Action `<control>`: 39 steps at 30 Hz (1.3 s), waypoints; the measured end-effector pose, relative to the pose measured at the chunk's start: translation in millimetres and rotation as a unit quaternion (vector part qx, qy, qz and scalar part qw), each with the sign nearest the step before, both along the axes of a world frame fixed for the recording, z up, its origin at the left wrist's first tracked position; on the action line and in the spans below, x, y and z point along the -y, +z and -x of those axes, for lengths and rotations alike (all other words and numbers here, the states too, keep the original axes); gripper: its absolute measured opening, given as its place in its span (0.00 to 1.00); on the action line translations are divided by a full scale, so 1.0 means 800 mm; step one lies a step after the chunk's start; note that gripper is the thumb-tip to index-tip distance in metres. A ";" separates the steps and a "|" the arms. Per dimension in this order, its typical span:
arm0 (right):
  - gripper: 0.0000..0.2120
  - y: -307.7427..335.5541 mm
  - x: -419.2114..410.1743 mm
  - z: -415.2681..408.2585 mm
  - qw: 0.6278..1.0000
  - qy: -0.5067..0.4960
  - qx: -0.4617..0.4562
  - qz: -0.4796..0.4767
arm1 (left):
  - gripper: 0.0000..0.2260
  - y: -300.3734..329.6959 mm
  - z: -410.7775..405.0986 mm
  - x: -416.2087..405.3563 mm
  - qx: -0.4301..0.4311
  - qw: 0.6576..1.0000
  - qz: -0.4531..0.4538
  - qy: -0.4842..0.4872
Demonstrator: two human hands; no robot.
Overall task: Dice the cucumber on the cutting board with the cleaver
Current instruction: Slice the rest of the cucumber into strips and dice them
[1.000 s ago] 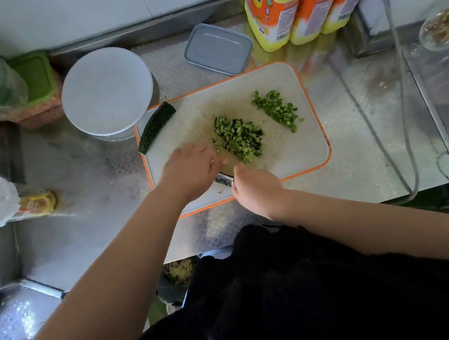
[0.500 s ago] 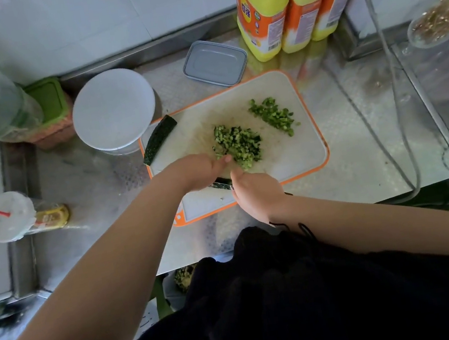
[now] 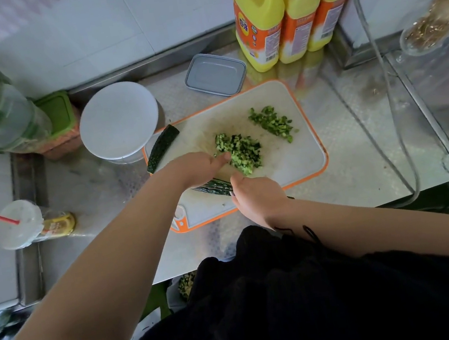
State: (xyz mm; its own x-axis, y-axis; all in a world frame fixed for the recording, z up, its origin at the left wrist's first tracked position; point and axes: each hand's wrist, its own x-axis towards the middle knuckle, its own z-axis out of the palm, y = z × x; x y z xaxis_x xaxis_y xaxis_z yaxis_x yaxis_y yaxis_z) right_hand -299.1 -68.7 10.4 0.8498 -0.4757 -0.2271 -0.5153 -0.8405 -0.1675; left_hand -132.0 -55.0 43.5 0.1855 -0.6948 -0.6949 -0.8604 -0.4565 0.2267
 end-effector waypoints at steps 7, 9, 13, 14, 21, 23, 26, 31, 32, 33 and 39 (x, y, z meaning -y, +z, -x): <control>0.09 0.004 0.025 0.008 0.961 -0.155 0.056 -0.222 | 0.06 -0.010 -0.010 -0.060 0.163 0.756 0.633 -0.028; 0.11 0.002 0.036 0.011 0.932 -0.204 0.070 -0.291 | 0.08 -0.038 -0.011 -0.084 0.171 0.763 0.620 -0.063; 0.14 0.000 0.054 0.022 0.895 -0.250 0.085 -0.359 | 0.15 -0.083 -0.013 -0.103 0.135 0.879 0.434 -0.142; 0.14 0.001 0.057 0.023 0.892 -0.261 0.084 -0.360 | 0.18 -0.091 -0.014 -0.101 0.131 0.903 0.376 -0.159; 0.14 0.005 0.063 0.028 0.890 -0.301 0.088 -0.331 | 0.19 -0.097 -0.022 -0.072 0.091 0.943 0.248 -0.202; 0.13 0.004 0.063 0.027 0.892 -0.303 0.085 -0.324 | 0.19 -0.098 -0.022 -0.071 0.100 0.939 0.257 -0.203; 0.13 0.002 0.062 0.024 0.900 -0.290 0.079 -0.317 | 0.16 -0.100 -0.012 -0.078 0.116 0.949 0.257 -0.142; 0.10 0.008 0.058 0.018 0.927 -0.252 0.054 -0.273 | 0.17 -0.100 0.024 -0.083 0.141 0.970 0.173 0.096; 0.10 0.008 0.057 0.016 0.932 -0.245 0.049 -0.263 | 0.16 -0.101 0.030 -0.082 0.141 0.966 0.169 0.133; 0.10 0.009 0.057 0.015 0.937 -0.239 0.045 -0.252 | 0.15 -0.101 0.036 -0.080 0.136 0.962 0.167 0.170; 0.09 0.005 0.054 0.009 0.956 -0.207 0.023 -0.209 | 0.14 -0.097 0.052 -0.077 0.111 0.944 0.161 0.265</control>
State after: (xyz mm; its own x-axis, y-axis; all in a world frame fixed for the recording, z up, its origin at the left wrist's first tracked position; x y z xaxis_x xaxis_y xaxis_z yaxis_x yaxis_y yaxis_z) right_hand -306.5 -111.7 14.4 0.6225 -0.6489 -0.4375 -0.7728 -0.4214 -0.4746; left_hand -173.7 6.7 -34.4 0.6835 -0.6318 -0.3656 -0.5727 -0.7747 0.2682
